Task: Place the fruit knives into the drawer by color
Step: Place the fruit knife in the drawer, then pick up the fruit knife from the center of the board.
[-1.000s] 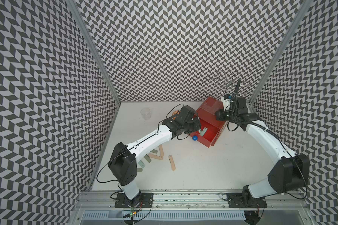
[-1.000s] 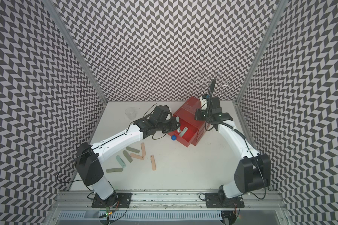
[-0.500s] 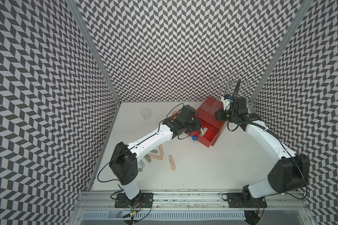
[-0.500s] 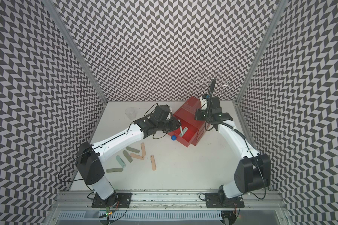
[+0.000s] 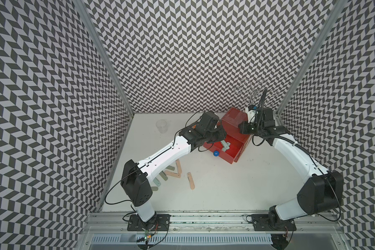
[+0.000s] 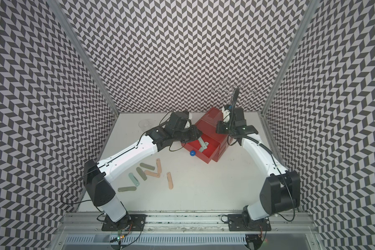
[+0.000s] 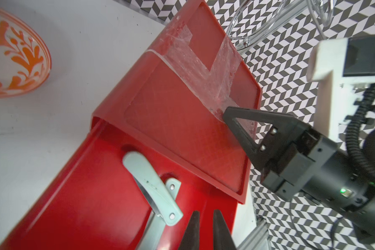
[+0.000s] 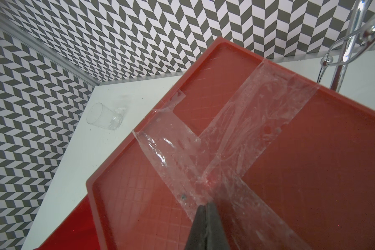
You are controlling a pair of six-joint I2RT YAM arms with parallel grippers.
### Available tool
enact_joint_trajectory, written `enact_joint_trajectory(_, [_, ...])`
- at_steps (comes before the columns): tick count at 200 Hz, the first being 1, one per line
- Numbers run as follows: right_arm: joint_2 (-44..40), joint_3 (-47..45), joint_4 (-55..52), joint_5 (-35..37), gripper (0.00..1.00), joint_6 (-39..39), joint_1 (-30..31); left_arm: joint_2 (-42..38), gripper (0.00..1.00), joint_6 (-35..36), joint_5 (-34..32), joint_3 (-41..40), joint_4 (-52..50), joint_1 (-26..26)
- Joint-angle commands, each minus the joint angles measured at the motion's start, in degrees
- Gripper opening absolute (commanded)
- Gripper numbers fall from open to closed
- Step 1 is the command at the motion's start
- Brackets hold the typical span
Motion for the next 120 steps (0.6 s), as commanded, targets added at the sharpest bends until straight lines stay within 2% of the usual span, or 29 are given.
enact_joint_trajectory(1, [1.4, -2.6, -6.4, 0.7, 0.01, -0.4, -0.1, -6.6, 0.09, 2.6, -1.5, -3.1, -2.7, -1.7])
enact_joint_trajectory(68, [1.5, -2.5, -6.4, 1.0, 0.0, -0.5, -0.1, -21.8, 0.07, -0.8, -2.3, -25.8, -0.2, -4.4])
enact_joint_trajectory(91, [1.4, -2.5, -6.6, 1.3, 0.0, -0.5, -0.1, -24.5, 0.07, -2.3, -3.7, -30.3, 0.1, -4.3])
enact_joint_trajectory(120, [1.3, -2.5, -6.6, 1.4, 0.0, -0.5, -0.1, -27.3, 0.07, -3.9, -7.9, -33.3, -4.7, -2.4])
